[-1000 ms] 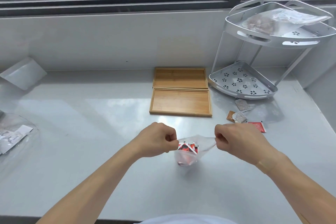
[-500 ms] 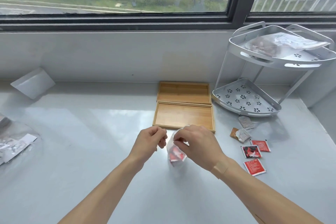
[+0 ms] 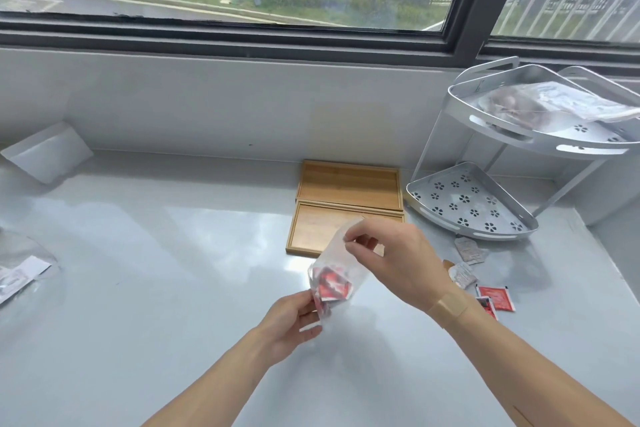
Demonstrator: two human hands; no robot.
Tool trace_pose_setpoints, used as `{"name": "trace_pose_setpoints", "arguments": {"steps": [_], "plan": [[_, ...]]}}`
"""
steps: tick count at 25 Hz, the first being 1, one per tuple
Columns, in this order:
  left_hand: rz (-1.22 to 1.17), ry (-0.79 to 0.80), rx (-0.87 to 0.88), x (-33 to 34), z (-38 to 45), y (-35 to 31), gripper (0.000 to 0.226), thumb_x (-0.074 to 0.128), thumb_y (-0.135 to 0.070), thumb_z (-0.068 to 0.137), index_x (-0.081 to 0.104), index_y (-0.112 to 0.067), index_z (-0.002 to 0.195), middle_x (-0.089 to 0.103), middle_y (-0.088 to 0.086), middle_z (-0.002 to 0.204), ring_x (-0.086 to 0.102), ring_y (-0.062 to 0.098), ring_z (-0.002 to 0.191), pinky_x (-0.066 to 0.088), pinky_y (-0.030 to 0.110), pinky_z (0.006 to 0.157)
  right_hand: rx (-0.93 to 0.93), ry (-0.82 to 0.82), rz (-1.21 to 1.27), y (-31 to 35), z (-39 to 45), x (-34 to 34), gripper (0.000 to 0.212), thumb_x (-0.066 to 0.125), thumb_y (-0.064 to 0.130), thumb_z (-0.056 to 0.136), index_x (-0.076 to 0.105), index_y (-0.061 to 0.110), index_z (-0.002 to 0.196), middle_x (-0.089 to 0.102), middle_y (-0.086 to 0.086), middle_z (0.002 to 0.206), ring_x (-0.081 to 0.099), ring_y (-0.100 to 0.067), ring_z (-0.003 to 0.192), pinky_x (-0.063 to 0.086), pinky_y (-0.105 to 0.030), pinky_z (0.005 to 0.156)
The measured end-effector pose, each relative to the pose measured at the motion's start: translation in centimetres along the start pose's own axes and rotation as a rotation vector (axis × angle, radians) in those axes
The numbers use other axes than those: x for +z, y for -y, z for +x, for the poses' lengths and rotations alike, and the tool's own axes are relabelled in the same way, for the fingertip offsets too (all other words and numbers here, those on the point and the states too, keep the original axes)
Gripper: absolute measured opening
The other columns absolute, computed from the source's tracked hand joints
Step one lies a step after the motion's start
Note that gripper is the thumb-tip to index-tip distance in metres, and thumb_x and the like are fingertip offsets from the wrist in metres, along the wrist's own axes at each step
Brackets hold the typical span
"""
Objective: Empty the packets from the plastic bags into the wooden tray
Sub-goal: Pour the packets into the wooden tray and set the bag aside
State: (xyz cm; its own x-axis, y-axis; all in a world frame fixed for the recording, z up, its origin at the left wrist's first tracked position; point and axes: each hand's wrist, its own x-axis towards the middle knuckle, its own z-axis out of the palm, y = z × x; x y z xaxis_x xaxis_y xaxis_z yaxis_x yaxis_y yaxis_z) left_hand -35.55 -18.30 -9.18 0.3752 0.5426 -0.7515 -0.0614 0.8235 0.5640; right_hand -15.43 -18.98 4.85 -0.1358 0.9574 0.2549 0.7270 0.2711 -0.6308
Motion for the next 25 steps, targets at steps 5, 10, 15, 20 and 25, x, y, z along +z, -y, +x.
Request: {"name": "trace_pose_setpoints", "arguments": {"steps": [5,10,15,20,25], "plan": [[0.003,-0.147,0.071,-0.1,1.5,-2.1,0.019,0.055,-0.009,0.095,0.073,-0.012,0.088,0.073,0.001,0.081,0.063,0.011,0.068,0.046,0.025,0.064,0.134,0.018,0.049,-2.7,1.1,-0.9,0.01,0.071,0.019,0.085,0.069,0.026,0.092,0.067,0.012,0.075,0.062,-0.009,0.071,0.054,-0.033,0.072],[0.187,-0.396,0.249,0.0,3.3,-6.1,0.019,0.054,-0.015,0.099,0.066,-0.005,0.089,0.067,0.006,0.078,0.058,0.018,0.066,0.051,0.025,0.053,0.298,0.018,0.069,-6.4,3.1,-1.0,0.006,0.07,0.021,0.083,0.067,0.026,0.081,0.068,0.012,0.075,0.063,-0.005,0.076,0.053,-0.031,0.074],[0.55,-0.591,0.44,-0.5,4.8,-10.2,0.021,0.05,-0.022,0.099,0.063,-0.01,0.088,0.064,0.003,0.08,0.057,0.018,0.061,0.056,0.042,0.066,0.568,0.032,0.19,-12.0,3.6,1.3,0.006,0.072,0.019,0.082,0.07,0.021,0.078,0.07,0.007,0.074,0.064,-0.011,0.073,0.048,-0.027,0.075],[0.781,-0.571,0.528,1.0,6.1,-14.0,0.018,0.052,-0.024,0.097,0.065,-0.015,0.088,0.064,-0.006,0.08,0.063,0.026,0.076,0.052,0.043,0.074,0.807,0.028,0.444,-17.2,3.3,4.5,0.008,0.073,0.018,0.083,0.069,0.019,0.076,0.065,0.005,0.072,0.057,-0.013,0.07,0.044,-0.03,0.069],[0.904,-0.564,0.555,2.2,6.8,-16.4,0.018,0.053,-0.027,0.097,0.066,-0.017,0.089,0.064,-0.005,0.08,0.066,0.028,0.085,0.054,0.047,0.076,0.894,0.022,0.543,-19.3,3.5,6.8,0.016,0.074,0.018,0.082,0.067,0.022,0.068,0.065,0.005,0.071,0.058,-0.017,0.071,0.042,-0.03,0.067]]}}
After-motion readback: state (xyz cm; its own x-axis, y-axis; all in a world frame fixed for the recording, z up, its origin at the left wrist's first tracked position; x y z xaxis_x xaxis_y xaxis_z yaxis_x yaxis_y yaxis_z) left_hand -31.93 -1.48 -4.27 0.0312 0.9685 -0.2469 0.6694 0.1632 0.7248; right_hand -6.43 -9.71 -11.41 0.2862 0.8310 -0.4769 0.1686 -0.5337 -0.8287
